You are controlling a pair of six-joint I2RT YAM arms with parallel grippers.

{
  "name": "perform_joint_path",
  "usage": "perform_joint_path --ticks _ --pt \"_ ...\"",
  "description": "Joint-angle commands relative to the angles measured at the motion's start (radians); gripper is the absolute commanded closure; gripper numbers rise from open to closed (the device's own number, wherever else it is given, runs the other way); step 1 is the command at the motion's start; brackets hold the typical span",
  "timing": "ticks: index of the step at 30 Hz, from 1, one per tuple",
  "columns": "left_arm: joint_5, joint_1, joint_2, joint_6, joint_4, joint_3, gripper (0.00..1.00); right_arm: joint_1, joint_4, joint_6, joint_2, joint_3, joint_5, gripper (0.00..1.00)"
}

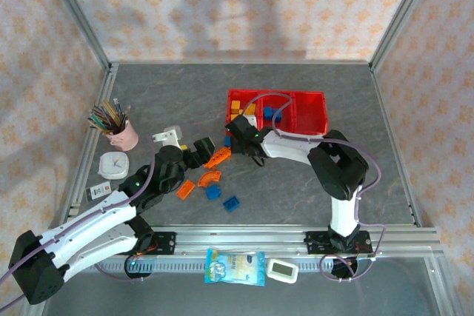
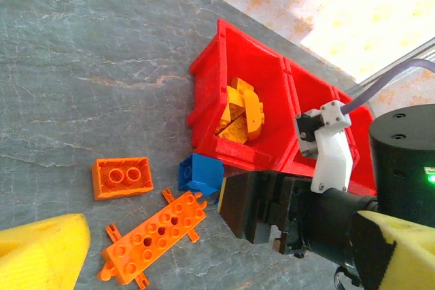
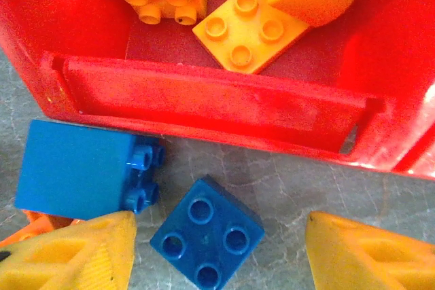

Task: Sort the legos into containers by color
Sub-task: Rotate the lego at the center of the table.

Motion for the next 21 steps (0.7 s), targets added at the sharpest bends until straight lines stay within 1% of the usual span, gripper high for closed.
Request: perform_joint_path --ticks 1,11,17,21 --pt "-0.034 0.008 -0.011 -0.004 -0.023 -0.006 0.01 0.005 -0.001 -0.03 0.031 0.033 0.042 0.34" --pt "-0.032 0.011 0.006 0.001 -0.023 0.002 0.01 0.004 -0.016 -0.047 0.086 0.069 0.054 0.34" --pt "-0.034 0.011 0.009 0.001 -0.028 0.005 0.01 0.005 -0.04 -0.002 0.039 0.037 0.089 0.38" --pt "-0.034 0.013 0.011 0.001 -0.016 0.005 0.01 0.005 -0.028 0.011 -0.013 -0.001 0.075 0.42"
